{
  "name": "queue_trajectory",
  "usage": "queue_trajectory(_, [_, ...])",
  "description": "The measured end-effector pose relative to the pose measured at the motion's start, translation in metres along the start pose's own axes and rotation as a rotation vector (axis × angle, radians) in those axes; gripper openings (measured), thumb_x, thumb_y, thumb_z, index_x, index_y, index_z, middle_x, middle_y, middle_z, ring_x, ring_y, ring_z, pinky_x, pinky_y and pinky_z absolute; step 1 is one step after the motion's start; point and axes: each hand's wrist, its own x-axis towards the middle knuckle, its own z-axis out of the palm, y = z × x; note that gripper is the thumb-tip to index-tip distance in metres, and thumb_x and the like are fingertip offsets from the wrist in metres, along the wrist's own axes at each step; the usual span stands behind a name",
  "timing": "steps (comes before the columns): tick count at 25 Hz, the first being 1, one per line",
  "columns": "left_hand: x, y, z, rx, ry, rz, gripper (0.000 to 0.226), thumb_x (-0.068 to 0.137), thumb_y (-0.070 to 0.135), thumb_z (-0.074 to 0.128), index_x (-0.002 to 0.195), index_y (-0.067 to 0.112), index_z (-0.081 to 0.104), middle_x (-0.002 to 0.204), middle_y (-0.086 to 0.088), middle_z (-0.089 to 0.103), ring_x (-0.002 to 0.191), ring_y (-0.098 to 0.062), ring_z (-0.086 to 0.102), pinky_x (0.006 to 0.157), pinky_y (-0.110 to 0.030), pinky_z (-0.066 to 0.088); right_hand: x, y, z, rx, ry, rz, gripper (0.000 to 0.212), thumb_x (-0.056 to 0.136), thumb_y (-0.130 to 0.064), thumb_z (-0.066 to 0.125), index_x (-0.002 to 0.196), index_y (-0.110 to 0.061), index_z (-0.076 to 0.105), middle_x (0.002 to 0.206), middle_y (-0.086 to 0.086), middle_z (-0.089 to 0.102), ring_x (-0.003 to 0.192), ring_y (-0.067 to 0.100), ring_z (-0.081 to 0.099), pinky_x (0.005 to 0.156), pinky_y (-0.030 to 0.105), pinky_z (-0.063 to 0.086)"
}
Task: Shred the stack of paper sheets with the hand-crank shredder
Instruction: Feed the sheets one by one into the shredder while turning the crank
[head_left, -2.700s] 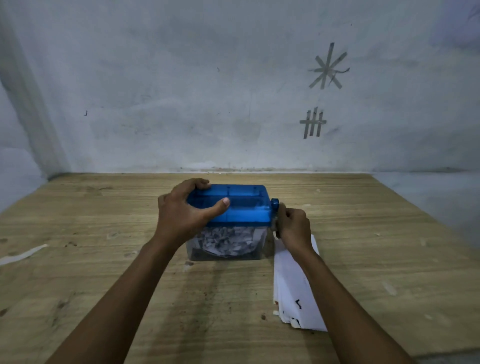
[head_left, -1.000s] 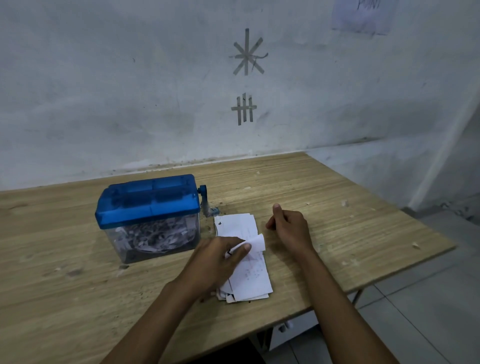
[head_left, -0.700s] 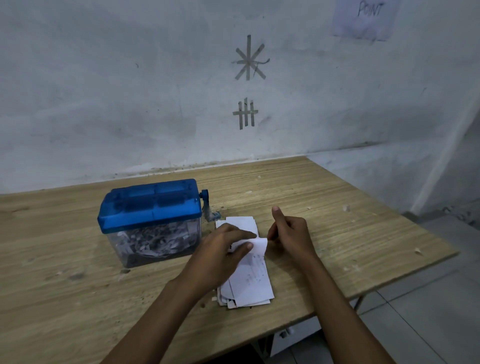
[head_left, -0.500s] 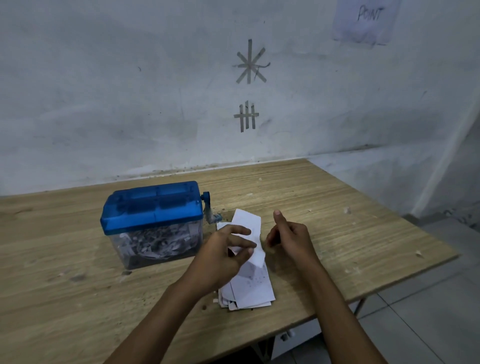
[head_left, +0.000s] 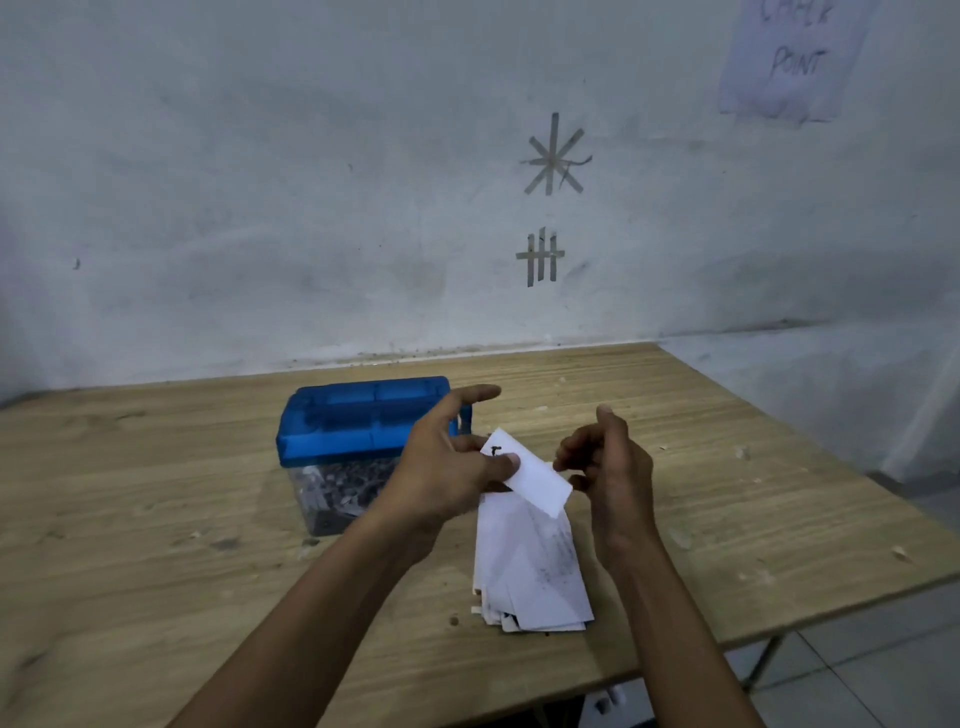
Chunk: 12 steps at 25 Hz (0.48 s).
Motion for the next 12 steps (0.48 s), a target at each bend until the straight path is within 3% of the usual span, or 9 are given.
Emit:
queue_trajectory(3, [-0.002, 0.007, -0.014, -0.021, -0.068, 0.005, 0.04, 0.086, -0.011, 0.07, 0.109, 0.021, 0.078, 0.107, -0.01, 0.076, 0.094, -0.025, 0.073, 0.075, -0.033, 0.062, -0.006, -0.022, 0.021, 0.111, -0.098, -0.022, 0.048, 0.098, -0.04, 0.05, 0.059, -0.016, 0.063, 0.069, 0.007, 0.067, 0.073, 0.023, 0.066, 0.072, 0.038, 0.046])
queue_trajectory(5, [-0.003, 0.015, -0.023, -0.032, -0.059, 0.046, 0.028, 0.086, -0.009, 0.07, 0.099, 0.013, 0.081, 0.102, 0.0, 0.078, 0.089, -0.017, 0.073, 0.08, -0.032, 0.062, -0.008, -0.032, 0.03, 0.049, -0.032, -0.225, 0.037, 0.091, -0.037, 0.048, 0.065, -0.018, 0.066, 0.077, 0.0, 0.07, 0.083, 0.016, 0.067, 0.077, 0.036, 0.048])
queue_trajectory(8, [0.006, 0.033, -0.041, -0.023, 0.071, 0.217, 0.026, 0.083, -0.008, 0.073, 0.082, 0.017, 0.081, 0.089, 0.002, 0.079, 0.086, -0.012, 0.071, 0.076, -0.026, 0.061, -0.011, -0.034, 0.048, 0.017, 0.098, -0.477, 0.025, 0.09, -0.034, 0.046, 0.088, -0.015, 0.062, 0.093, -0.003, 0.065, 0.092, 0.007, 0.06, 0.08, 0.029, 0.046])
queue_trajectory(10, [0.013, 0.041, -0.056, 0.042, 0.149, 0.323, 0.023, 0.081, -0.007, 0.076, 0.078, 0.016, 0.078, 0.084, 0.001, 0.078, 0.086, -0.012, 0.071, 0.076, -0.022, 0.059, -0.014, -0.029, 0.062, 0.047, 0.132, -0.448, 0.02, 0.092, -0.031, 0.048, 0.096, -0.013, 0.057, 0.1, 0.006, 0.06, 0.092, 0.012, 0.056, 0.076, 0.025, 0.044])
queue_trajectory(12, [0.019, 0.043, -0.072, 0.169, 0.221, 0.401, 0.016, 0.08, -0.005, 0.078, 0.08, 0.01, 0.075, 0.082, -0.002, 0.076, 0.079, -0.015, 0.072, 0.076, -0.024, 0.059, -0.015, -0.021, 0.073, -0.01, 0.096, -0.354, 0.013, 0.097, -0.026, 0.051, 0.096, -0.014, 0.055, 0.097, 0.003, 0.057, 0.085, 0.01, 0.053, 0.073, 0.024, 0.042])
